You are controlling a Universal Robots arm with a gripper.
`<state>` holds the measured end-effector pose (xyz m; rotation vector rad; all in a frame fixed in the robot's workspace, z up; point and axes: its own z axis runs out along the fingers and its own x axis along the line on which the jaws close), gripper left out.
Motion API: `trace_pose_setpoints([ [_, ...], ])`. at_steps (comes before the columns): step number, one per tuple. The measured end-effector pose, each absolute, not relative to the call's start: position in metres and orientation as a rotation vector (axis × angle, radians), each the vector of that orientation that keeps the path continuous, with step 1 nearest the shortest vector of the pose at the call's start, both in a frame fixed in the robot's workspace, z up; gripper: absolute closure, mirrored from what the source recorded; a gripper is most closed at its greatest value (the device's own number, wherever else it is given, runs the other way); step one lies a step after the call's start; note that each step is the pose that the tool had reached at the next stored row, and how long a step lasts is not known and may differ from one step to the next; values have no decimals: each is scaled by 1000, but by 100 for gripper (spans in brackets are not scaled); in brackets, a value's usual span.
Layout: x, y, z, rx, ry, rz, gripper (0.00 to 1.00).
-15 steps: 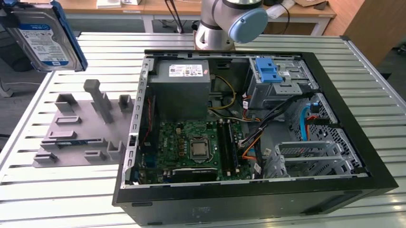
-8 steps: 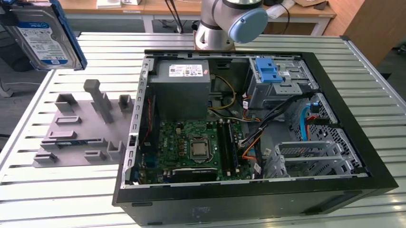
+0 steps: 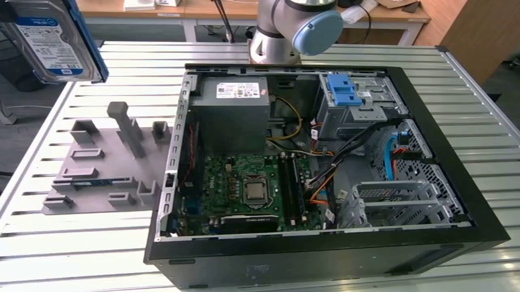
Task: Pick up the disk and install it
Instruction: 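Pick up the disk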
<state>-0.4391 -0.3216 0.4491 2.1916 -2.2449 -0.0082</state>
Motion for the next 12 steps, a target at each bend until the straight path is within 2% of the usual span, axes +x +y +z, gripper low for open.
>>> trace_pose_setpoints([
  [12, -439, -321, 455, 2192, -2245, -8, 64],
])
